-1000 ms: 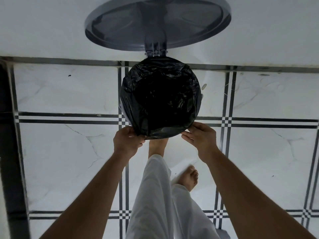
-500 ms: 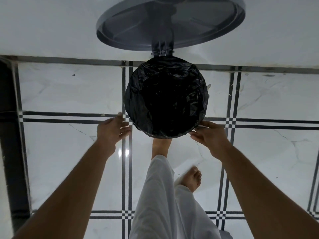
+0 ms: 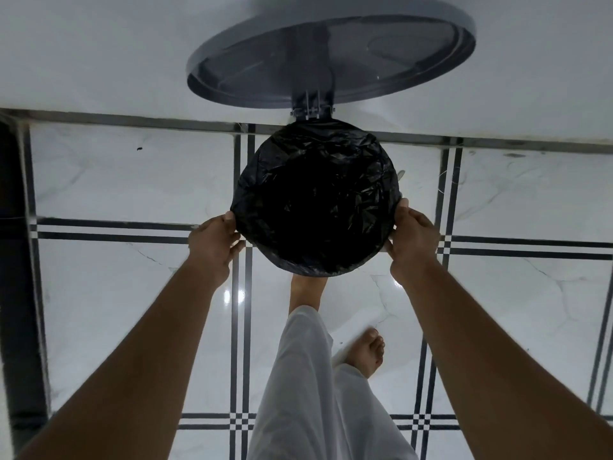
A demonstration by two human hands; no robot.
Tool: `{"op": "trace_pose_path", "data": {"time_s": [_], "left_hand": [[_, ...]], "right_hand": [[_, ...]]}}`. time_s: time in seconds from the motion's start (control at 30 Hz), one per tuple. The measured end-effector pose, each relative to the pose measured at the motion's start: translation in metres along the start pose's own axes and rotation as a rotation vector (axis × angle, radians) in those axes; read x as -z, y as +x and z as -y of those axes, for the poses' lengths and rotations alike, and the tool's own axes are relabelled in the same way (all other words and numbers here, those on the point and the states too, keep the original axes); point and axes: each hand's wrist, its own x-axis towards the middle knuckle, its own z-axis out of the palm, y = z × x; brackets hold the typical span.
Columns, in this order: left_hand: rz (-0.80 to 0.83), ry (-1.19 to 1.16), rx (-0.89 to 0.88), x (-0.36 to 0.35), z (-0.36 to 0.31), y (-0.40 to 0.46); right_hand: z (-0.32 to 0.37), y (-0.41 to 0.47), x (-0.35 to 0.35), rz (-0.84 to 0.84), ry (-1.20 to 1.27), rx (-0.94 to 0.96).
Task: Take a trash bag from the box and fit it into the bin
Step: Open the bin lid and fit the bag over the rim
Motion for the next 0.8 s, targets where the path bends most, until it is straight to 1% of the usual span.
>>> {"op": "trace_pose_path", "data": {"time_s": [0.03,0.13,0.2,0.23,0.27,0.3,0.33,0.37,0.4,0.43,0.5,0.53,0.6,0.67,0.73,0.8], "left_hand": [[0.001,0.041,-0.003,0.0,-0.002,0.008],[0.042,0.283,-0.015,0.0,-0.007,0.028],[0.018,0.378,0.011,-0.001,-0.014,0.032],[-0.01,0.39,0.014,-0.001,-0.02,0.032],[-0.037,0.363,-0.006,-0.001,-0.027,0.031],[-0.072,0.316,-0.062,-0.003,-0.035,0.028],[-0.113,0.288,-0.158,-0.005,-0.04,0.025],[-0.134,0.282,-0.268,-0.009,-0.046,0.02],[-0.105,0.282,-0.36,-0.014,-0.049,0.011],[-0.035,0.295,-0.415,-0.023,-0.052,-0.001],[0.097,0.402,-0.446,-0.037,-0.052,-0.015],[0.125,0.49,-0.445,-0.043,-0.052,-0.015],[0.129,0.613,-0.396,-0.05,-0.054,-0.01],[0.081,0.643,-0.369,-0.055,-0.063,-0.007],[0.039,0.604,-0.451,-0.062,-0.071,-0.007],[0.072,0.604,-0.539,-0.073,-0.073,-0.009]], "right_hand": [[0.001,0.002,-0.001,-0.005,0.008,-0.004],[0.006,0.005,-0.001,-0.01,-0.033,-0.017],[0.011,0.007,0.001,-0.027,-0.091,-0.025],[0.014,0.009,0.002,-0.053,-0.142,0.002],[0.018,0.007,0.002,-0.078,-0.216,0.067],[0.022,0.004,0.001,-0.105,-0.293,0.168],[0.025,-0.001,-0.001,-0.117,-0.34,0.286],[0.03,-0.007,-0.004,-0.094,-0.364,0.384],[0.034,-0.013,-0.008,-0.048,-0.391,0.465],[0.037,-0.017,-0.013,0.012,-0.415,0.52],[0.043,-0.022,-0.023,0.137,-0.455,0.532],[0.044,-0.02,-0.027,0.17,-0.471,0.511],[0.049,-0.015,-0.032,0.19,-0.52,0.464],[0.054,-0.01,-0.035,0.176,-0.558,0.441],[0.059,-0.007,-0.038,0.165,-0.587,0.519],[0.063,-0.007,-0.043,0.218,-0.705,0.621]]}}
